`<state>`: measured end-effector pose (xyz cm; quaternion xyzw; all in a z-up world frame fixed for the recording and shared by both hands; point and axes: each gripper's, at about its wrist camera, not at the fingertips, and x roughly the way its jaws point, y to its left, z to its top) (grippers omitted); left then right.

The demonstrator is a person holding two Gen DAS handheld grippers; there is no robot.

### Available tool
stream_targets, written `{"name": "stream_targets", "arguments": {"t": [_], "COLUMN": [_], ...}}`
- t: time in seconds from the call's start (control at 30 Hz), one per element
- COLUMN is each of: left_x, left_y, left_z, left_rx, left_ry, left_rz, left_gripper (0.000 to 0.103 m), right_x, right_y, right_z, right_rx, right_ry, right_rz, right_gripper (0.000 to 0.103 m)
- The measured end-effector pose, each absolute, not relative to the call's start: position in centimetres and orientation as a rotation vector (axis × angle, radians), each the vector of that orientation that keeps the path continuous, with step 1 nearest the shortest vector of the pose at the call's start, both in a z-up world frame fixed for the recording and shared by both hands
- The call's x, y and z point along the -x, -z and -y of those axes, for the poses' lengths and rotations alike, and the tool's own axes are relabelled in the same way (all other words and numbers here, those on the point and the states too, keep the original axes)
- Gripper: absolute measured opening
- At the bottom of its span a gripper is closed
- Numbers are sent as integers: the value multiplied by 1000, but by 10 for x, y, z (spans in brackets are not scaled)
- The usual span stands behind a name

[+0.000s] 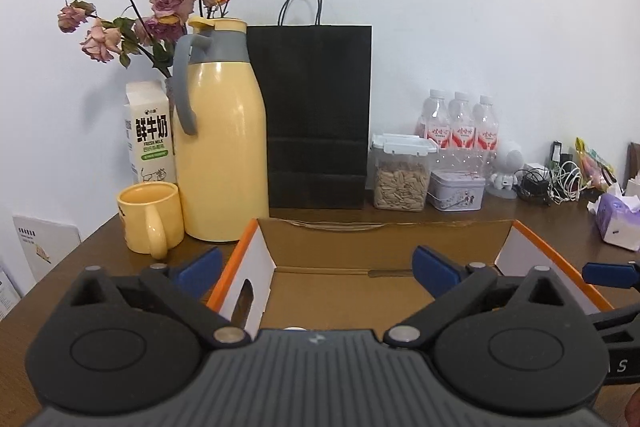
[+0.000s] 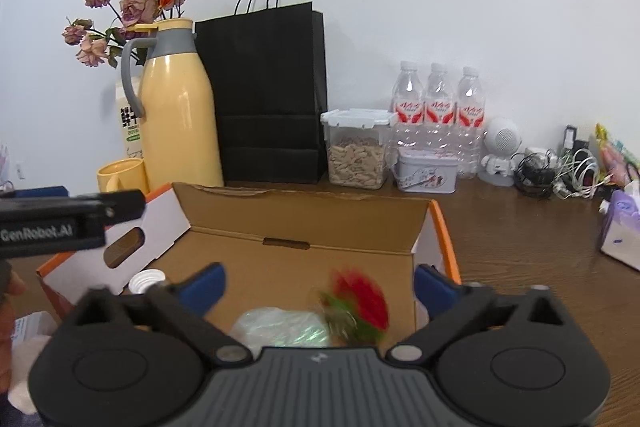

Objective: Organize objects
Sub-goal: 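Carry the orange item and rose into the box and open both tools, then move the left tool to the white bottle cap on the table and grasp it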

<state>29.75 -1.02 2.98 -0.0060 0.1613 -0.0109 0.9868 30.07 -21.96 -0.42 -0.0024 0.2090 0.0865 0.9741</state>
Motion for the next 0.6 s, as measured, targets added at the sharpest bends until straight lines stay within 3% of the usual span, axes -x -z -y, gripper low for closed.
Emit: {"name": "stream_targets", "arguments": {"t": [0.6], "left_x": [-289], "left_y": [-40], "left_z": [9], "left_rx": [18], "left_ry": [1], "left_rz": [-302], "left_gripper": [103], "right_x": [-291], "right_y": [-2], "right_z": [217], "right_rx": [25], "right_ry": [-174], "right_rz": [-398], "right_gripper": [103]}}
